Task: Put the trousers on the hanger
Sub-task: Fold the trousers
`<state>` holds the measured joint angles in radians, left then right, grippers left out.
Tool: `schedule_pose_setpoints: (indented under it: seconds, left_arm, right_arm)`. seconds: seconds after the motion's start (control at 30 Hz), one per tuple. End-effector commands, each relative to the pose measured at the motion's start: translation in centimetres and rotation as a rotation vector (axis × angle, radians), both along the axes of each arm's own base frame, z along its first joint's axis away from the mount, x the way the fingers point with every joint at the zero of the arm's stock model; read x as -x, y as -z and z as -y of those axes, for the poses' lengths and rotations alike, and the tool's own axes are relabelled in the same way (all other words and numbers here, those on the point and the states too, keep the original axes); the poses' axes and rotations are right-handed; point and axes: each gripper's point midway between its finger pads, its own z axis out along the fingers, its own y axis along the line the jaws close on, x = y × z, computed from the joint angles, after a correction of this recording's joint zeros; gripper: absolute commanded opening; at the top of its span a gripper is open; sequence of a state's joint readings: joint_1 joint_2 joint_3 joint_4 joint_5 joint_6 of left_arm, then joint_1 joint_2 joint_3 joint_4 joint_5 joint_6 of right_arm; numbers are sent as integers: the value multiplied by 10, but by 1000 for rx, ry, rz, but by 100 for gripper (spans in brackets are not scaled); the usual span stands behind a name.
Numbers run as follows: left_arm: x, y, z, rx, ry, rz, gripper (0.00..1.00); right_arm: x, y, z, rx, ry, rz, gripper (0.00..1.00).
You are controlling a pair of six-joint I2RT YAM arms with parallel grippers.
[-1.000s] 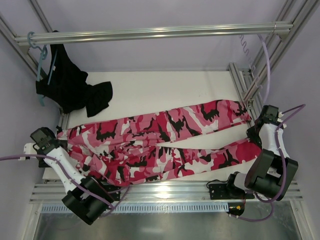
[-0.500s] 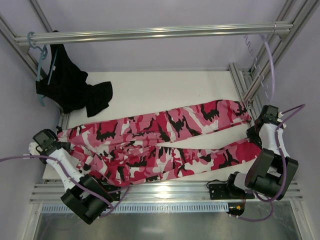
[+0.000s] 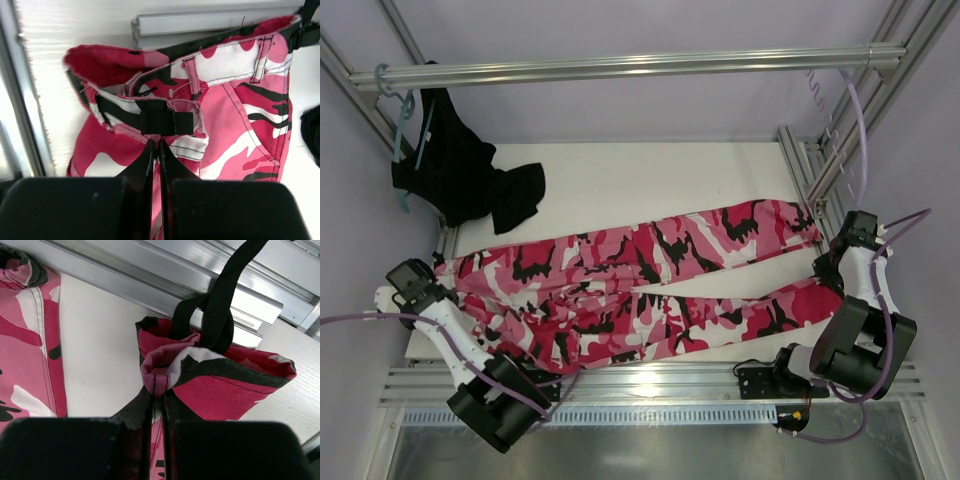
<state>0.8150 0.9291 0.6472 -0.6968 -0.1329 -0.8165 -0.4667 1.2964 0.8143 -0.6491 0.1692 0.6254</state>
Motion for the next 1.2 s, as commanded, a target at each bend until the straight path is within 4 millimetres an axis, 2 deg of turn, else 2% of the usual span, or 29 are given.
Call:
schedule_pose_setpoints:
  seconds: [0.0, 0.07, 0.1, 0.2, 0.23, 0.3, 0.33, 0.37, 0.47, 0.5, 0.53, 0.6, 0.63, 0.7, 0.87, 0.93, 1.0, 1.1, 1.13, 1.17]
  left_arm:
    - [15, -40, -15, -120, -104, 15, 0]
    - [24, -56, -18, -156, -163, 18, 0]
    - [29, -72, -15, -163, -183, 25, 0]
    - [40, -90, -8, -168, -252, 52, 0]
    - [42, -98, -6, -186, -265, 86, 0]
    - [46, -108, -4, -202, -298, 111, 0]
    - [55, -104, 1, -182, -318, 79, 0]
    - [60, -106, 0, -190, -341, 70, 0]
    - [63, -114, -4, -233, -338, 41, 0]
    - [68, -118, -8, -268, -345, 12, 0]
    - [67, -127, -9, -293, -334, 9, 0]
    - [75, -137, -15, -348, -356, -39, 0]
    - [72, -146, -15, -371, -339, -35, 0]
    - [73, -152, -19, -404, -338, -58, 0]
    - [71, -159, -22, -439, -315, -111, 0]
    - [65, -161, -25, -442, -302, -119, 0]
    - [54, -167, -28, -440, -280, -95, 0]
    - [32, -162, -37, -398, -248, -106, 0]
    - [24, -155, -41, -376, -239, -133, 0]
    - [20, -153, -44, -366, -244, -139, 0]
  right_arm:
    - [-4, -7, 7, 33, -4, 18, 4]
    - [-3, -13, 7, 34, -4, 23, 4]
    - [-3, -17, 7, 35, 2, 29, 4]
    - [-1, -37, 7, 43, 20, 47, 4]
    - [-4, -50, 9, 59, 27, 72, 4]
    - [5, -67, 13, 100, 51, 68, 4]
    - [5, -81, 17, 128, 64, 84, 4]
    - [14, -90, 19, 153, 81, 78, 4]
    - [31, -122, 33, 248, 154, 85, 4]
    - [34, -140, 40, 281, 180, 105, 4]
    - [42, -151, 47, 324, 213, 97, 4]
    - [55, -169, 50, 354, 244, 93, 4]
    - [57, -186, 54, 377, 265, 124, 4]
    - [63, -204, 54, 398, 270, 141, 4]
    - [77, -217, 57, 449, 280, 114, 4]
    - [69, -220, 57, 444, 260, 147, 4]
    - [45, -222, 55, 401, 211, 214, 4]
    - [11, -217, 58, 328, 182, 229, 4]
    - [2, -213, 59, 311, 168, 224, 4]
    - [-10, -198, 62, 281, 161, 183, 4]
